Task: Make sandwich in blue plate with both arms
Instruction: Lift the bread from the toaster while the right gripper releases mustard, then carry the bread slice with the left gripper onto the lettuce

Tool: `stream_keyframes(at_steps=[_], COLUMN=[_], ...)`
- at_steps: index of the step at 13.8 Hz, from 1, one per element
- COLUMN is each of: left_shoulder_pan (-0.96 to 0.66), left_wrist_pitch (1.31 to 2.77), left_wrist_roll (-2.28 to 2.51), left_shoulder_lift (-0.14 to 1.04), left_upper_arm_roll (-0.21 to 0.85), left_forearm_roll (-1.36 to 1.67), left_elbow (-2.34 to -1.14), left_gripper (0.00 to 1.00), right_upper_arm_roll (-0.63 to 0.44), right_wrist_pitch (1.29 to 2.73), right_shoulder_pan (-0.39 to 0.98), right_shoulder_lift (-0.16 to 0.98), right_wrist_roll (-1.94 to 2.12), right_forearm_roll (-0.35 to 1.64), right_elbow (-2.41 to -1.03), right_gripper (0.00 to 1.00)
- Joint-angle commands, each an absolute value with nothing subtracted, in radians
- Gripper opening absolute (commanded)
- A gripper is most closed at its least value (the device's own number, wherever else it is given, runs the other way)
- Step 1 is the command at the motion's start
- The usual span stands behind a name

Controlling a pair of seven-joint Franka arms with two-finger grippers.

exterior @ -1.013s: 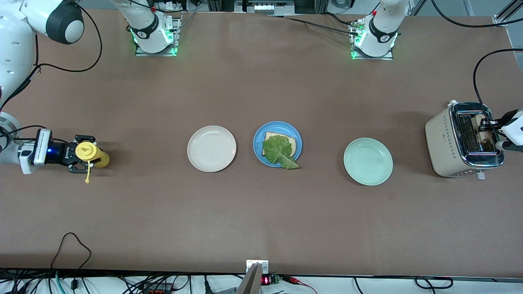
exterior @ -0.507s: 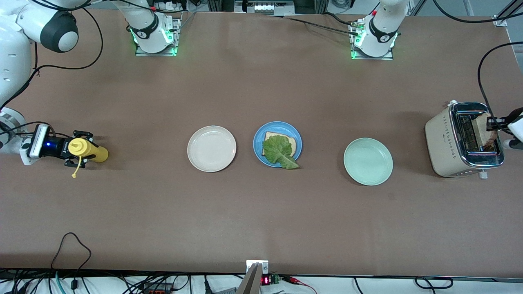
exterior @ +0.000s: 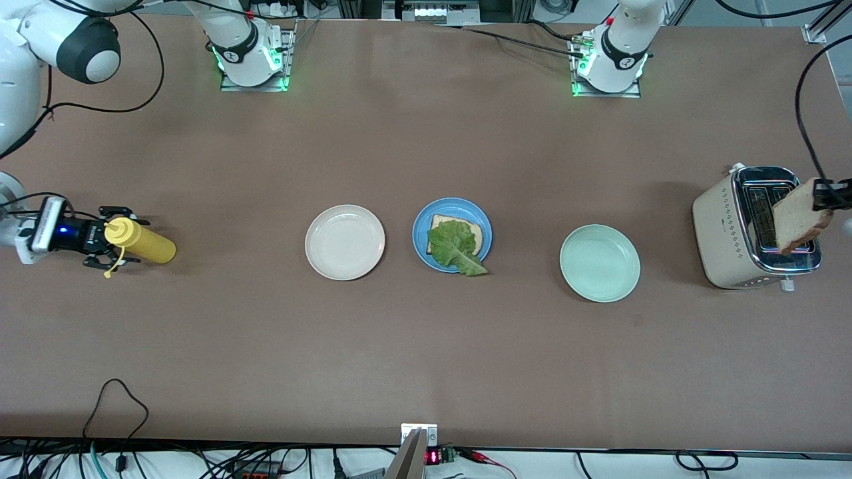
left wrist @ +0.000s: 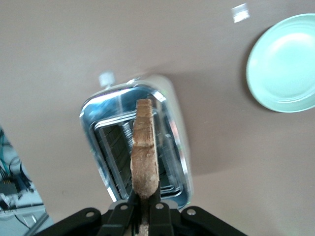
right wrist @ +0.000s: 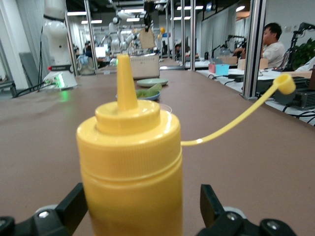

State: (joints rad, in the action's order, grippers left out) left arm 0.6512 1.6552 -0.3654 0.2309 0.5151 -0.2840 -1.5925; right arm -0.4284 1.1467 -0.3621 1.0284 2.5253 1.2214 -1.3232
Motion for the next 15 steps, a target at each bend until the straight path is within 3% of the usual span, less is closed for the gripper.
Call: stream_keyframes(at_steps=[1, 5, 8, 11, 15], left_shoulder_pan=[0.603, 0.494, 0.427, 0.318, 0.273], left_wrist_pitch=[1.631, 1.617, 1.525, 1.529, 1.682], left_wrist_roll=[-0.368, -0.362, -0.362, -0.324, -0.273], left_shoulder_lift=[0.267, 0.299, 0.327, 0.394, 0.529], left_upper_arm_roll=[0.563, 0.563, 0.565, 0.565, 0.565], left_forearm_roll=[-0.288, -0.203, -0.025, 0.153, 0.466], left_elbow=[-1.571, -1.572, -1.572, -1.571, -1.586], left_gripper=[0.05, 0.05, 0.05, 0.04, 0.03], right_upper_arm_roll=[-0.492, -0.633, -0.890, -1.173, -1.284], right_wrist_pitch=[1.131, 1.181, 1.232, 1.243, 1.243], right_shoulder_pan=[-0.356, -0.290, -0.070, 0.179, 0.288], right_shoulder_lift=[0.985, 0.911, 0.864, 0.864, 0.862], right_wrist_roll=[2.510, 2.442, 2.305, 2.096, 1.939], right_forearm_roll=[1.169, 1.069, 1.035, 1.038, 1.081], right_elbow=[-1.301, -1.302, -1.310, -1.315, -1.302], right_gripper=[1.00, 1.00, 1.00, 1.00, 1.00])
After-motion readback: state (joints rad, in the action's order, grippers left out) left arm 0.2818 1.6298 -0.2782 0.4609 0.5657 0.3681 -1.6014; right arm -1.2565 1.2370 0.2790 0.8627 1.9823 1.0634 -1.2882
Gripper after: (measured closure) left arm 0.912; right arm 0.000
